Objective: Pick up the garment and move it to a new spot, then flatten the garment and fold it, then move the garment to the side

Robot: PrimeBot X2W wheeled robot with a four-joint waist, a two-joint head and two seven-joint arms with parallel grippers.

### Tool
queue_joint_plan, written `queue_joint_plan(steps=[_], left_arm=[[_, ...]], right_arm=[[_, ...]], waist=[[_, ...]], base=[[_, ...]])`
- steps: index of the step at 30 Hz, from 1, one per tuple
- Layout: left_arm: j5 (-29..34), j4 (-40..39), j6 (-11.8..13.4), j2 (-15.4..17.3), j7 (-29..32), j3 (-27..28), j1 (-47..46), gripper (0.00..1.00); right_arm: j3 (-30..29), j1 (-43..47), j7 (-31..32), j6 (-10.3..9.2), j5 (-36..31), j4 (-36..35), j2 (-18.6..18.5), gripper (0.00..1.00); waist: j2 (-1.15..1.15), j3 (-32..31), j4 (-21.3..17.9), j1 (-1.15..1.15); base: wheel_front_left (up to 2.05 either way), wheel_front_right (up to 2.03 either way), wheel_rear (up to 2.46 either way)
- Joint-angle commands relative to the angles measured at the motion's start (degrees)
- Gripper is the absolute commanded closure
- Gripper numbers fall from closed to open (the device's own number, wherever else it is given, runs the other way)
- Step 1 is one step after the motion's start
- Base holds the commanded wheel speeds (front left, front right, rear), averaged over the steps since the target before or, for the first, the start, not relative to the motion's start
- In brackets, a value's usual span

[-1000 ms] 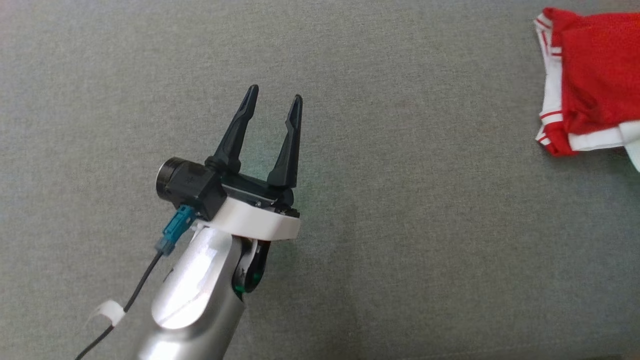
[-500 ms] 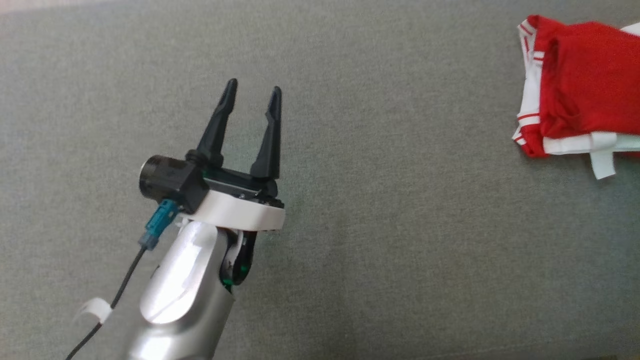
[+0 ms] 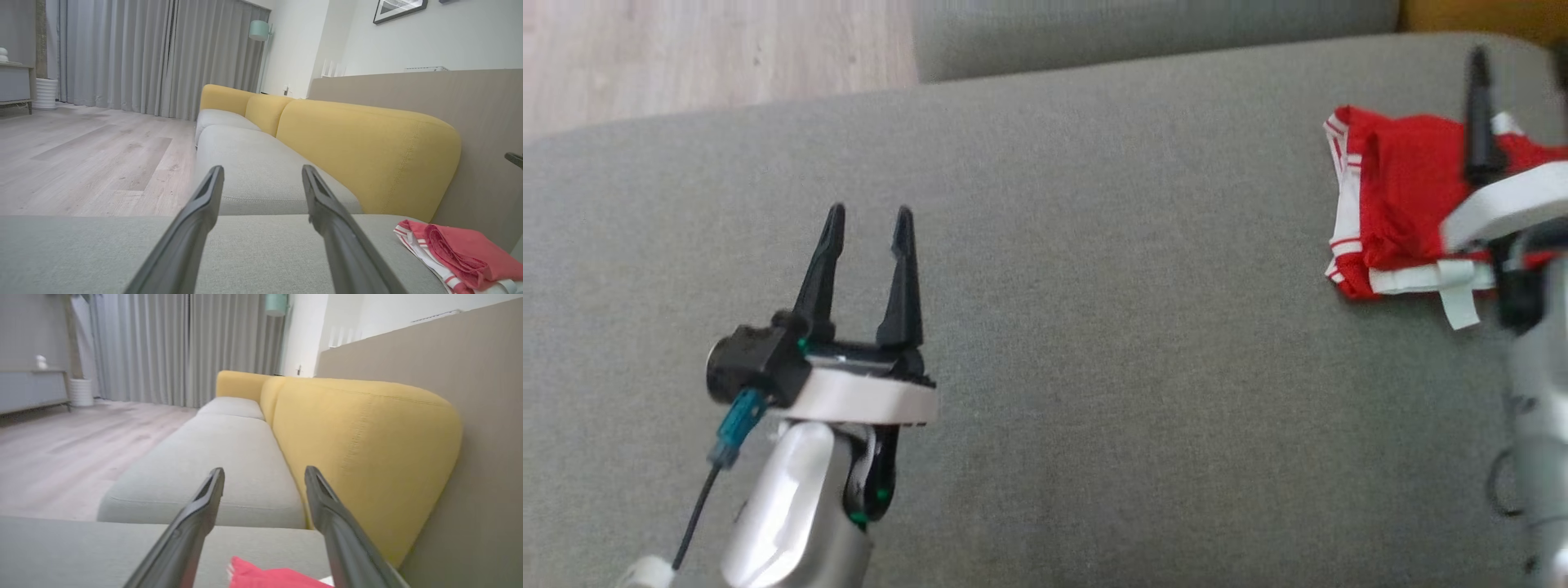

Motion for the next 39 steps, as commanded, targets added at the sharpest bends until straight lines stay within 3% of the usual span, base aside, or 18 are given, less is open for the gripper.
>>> queue_joint_plan(steps=[1, 7, 12, 22, 39], left_arm=[[0.2, -2.4, -0.2, 0.5, -0.3, 2.5, -0.8, 0.00], [0.2, -3.6, -0.4, 0.5, -0.3, 5.3, 3.1, 0.00], [-0.5, -5.3, -1.4, 0.5, -0.3, 7.4, 6.3, 0.00], [-3.4, -4.9, -2.3, 0.5, -0.3, 9.1, 10.7, 0.00], [-5.2, -5.6, -0.9, 0.5, -0.3, 10.6, 11.4, 0.00]], right_arm=[[1.6, -0.1, -0.3, -0.04, 1.2, -3.2, 1.2, 0.00], [3.7, 6.3, -0.4, -0.04, 5.2, -10.1, 7.9, 0.00], [5.0, 13.5, -1.8, -0.04, 6.2, -11.6, 10.6, 0.00], [8.3, 22.1, -5.0, -0.04, 10.1, -10.6, 11.2, 0.00], [9.5, 22.0, -5.9, -0.04, 11.1, -10.5, 11.2, 0.00]], waist=[[0.00, -1.5, 0.5, 0.01], [0.00, -3.5, 1.0, 0.01], [0.00, -4.5, 1.4, 0.01], [0.00, -5.8, 1.1, 0.01], [0.00, -6.0, 0.5, 0.01]], base=[[0.00, 0.00, 0.00], [0.00, 0.00, 0.00], [0.00, 0.00, 0.00], [0.00, 0.00, 0.00], [0.00, 0.00, 0.00]])
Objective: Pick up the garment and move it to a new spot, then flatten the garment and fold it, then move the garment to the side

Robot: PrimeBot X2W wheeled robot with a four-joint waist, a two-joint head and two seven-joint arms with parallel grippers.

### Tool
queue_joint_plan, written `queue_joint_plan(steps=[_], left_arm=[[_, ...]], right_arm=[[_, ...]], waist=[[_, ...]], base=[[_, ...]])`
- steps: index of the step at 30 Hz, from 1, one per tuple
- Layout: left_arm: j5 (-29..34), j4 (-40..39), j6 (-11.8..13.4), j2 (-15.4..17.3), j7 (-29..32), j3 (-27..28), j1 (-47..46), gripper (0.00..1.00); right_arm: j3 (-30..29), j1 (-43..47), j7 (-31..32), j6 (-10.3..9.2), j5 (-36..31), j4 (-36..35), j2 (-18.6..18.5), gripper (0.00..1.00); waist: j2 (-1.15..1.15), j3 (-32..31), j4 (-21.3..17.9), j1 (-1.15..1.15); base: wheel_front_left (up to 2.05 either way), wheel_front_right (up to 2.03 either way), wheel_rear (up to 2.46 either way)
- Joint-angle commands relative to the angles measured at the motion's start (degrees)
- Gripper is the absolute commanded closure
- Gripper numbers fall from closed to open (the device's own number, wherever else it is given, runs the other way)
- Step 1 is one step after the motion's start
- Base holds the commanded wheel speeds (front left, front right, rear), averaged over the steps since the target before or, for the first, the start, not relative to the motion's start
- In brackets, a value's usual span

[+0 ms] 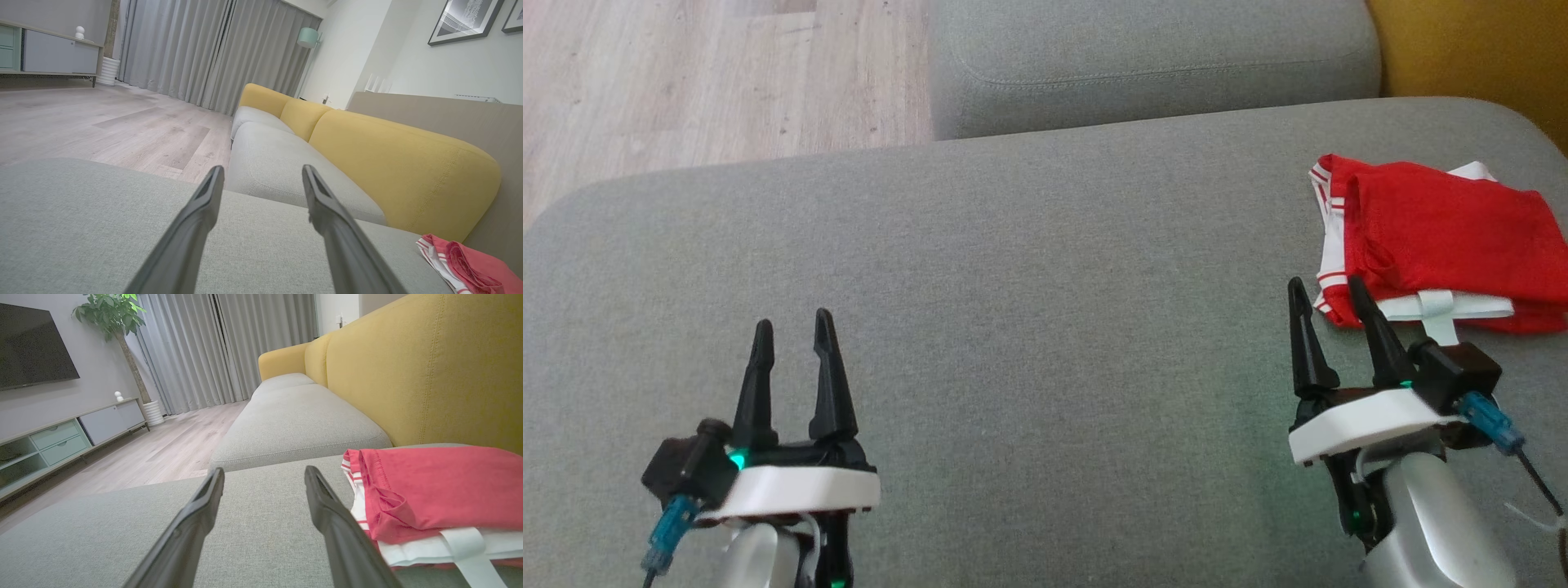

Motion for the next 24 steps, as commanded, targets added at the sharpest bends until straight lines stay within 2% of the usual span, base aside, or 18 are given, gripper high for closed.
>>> queue_joint_plan(steps=[1, 17, 18, 24], left_arm=[[-0.3, -2.1, 0.2, 0.4, -0.3, 2.3, -1.6, 0.00], [-2.1, -1.8, 0.9, 0.4, -0.3, 2.3, -1.1, 0.00], [-2.0, 0.2, 0.7, 0.0, 0.0, 0.5, 0.1, 1.00], [-2.8, 3.8, 0.6, -0.1, 0.3, 0.5, 1.7, 1.00]], right_arm=[[1.5, -2.3, -0.7, -0.04, 0.4, -1.7, 0.3, 0.00], [2.3, -2.4, -0.8, -0.04, 1.0, -2.0, 0.3, 0.00], [0.8, 0.0, 0.0, 0.00, 0.9, 0.1, 0.0, 1.00], [0.7, 2.4, 0.4, 0.00, 1.9, 3.2, 0.0, 1.00]], waist=[[0.00, 0.0, 0.0, 0.00], [0.00, -0.2, -0.4, 0.00], [0.00, -0.2, -0.4, 0.00], [0.00, -0.2, -0.4, 0.00]], base=[[0.00, 0.00, 0.00], [0.00, 0.00, 0.00], [0.00, 0.00, 0.00], [0.00, 0.00, 0.00]])
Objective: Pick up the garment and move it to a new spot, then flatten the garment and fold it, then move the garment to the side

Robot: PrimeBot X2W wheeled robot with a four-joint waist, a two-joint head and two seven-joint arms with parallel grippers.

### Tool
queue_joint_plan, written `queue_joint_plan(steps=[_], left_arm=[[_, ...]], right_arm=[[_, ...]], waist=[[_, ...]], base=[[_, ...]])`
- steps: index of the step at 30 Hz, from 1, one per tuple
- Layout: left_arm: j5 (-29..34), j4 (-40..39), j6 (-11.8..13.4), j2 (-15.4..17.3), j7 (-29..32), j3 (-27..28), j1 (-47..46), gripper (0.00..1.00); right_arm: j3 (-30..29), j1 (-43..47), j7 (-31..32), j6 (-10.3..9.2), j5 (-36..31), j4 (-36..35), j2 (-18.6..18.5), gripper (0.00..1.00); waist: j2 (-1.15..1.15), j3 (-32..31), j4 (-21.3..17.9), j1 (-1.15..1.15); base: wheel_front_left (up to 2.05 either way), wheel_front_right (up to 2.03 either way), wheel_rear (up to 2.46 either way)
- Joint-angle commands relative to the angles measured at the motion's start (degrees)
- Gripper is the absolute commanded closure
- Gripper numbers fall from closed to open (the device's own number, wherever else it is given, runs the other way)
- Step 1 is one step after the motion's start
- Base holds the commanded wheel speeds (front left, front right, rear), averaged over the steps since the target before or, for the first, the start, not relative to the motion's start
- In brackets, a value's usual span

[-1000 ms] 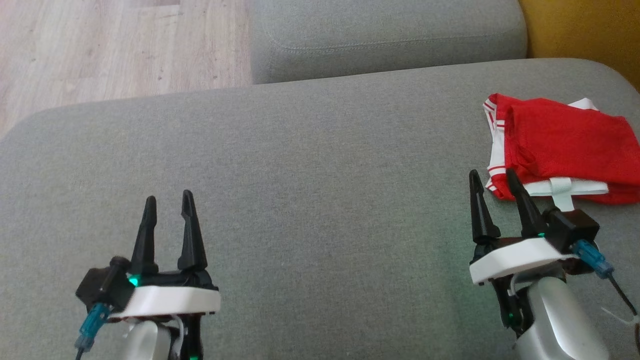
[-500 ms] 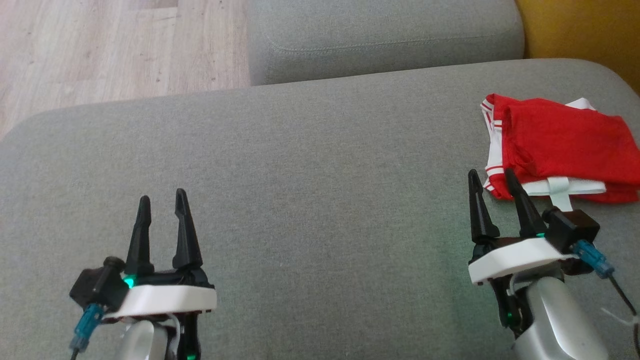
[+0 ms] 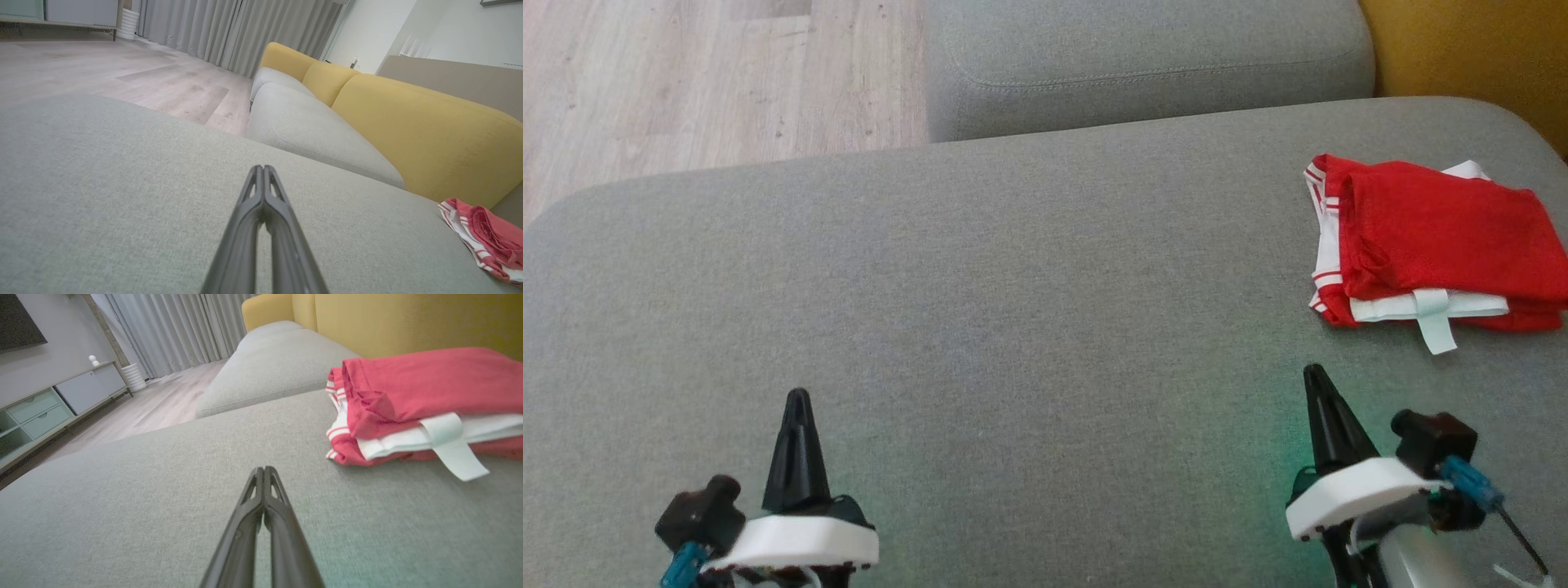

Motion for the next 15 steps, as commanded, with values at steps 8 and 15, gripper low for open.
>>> queue_joint_plan(steps=[8, 15], left_arm=[[-4.8, -1.5, -0.4, 0.0, 1.5, 1.0, -1.8, 1.00], [-9.1, -1.7, -0.6, 0.1, 2.8, 1.9, -1.9, 1.00]], right_arm=[[-1.0, -1.8, 1.5, 0.00, 5.9, -2.5, 0.0, 1.00], [-1.8, -1.5, 2.8, -0.01, 10.8, -3.5, 0.0, 1.00]], waist=[[0.00, 0.0, 0.1, 0.00], [0.00, 0.0, 0.2, 0.00]], base=[[0.00, 0.00, 0.00], [0.00, 0.00, 0.00]])
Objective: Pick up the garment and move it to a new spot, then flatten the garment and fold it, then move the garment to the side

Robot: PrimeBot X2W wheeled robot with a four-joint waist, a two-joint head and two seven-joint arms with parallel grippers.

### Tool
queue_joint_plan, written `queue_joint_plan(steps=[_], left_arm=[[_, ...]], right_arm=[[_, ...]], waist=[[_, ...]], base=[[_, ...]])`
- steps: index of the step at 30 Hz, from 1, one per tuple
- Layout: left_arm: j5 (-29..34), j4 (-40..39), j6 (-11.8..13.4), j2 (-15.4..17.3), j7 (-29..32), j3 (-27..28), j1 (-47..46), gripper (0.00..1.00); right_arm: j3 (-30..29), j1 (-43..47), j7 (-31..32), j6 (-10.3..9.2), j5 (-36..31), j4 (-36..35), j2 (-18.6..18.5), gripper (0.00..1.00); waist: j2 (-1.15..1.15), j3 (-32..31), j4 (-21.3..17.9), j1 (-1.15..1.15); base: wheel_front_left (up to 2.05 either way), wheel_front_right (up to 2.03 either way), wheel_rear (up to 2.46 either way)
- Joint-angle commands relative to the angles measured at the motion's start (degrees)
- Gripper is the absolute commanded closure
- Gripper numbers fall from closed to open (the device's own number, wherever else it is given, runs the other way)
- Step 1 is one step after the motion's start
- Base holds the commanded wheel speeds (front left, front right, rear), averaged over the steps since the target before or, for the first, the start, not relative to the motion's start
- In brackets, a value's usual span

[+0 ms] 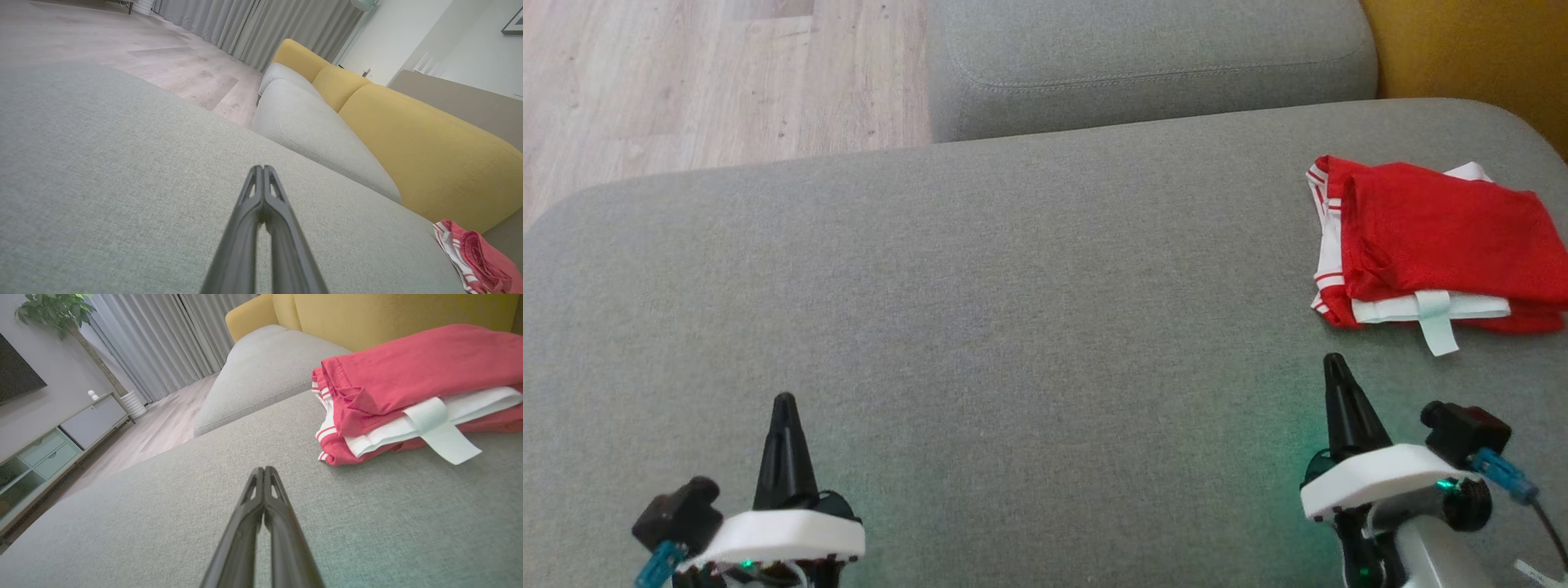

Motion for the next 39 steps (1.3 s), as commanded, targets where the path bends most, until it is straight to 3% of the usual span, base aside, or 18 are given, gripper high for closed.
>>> queue_joint_plan(steps=[1, 39], left_arm=[[-1.4, -2.0, -0.4, 0.1, 0.4, 1.0, -2.9, 1.00], [-20.9, -2.5, -1.8, 0.2, 6.6, 4.8, -3.6, 1.00]], right_arm=[[-0.4, -2.6, 0.3, -0.01, 1.7, -2.2, 0.0, 1.00], [-4.1, -1.5, 6.4, -0.02, 24.7, -6.5, 0.1, 1.00]], waist=[[0.00, 0.0, 0.0, 0.00], [0.00, -0.1, 0.5, 0.00]], base=[[0.00, 0.00, 0.00], [0.00, 0.00, 0.00]])
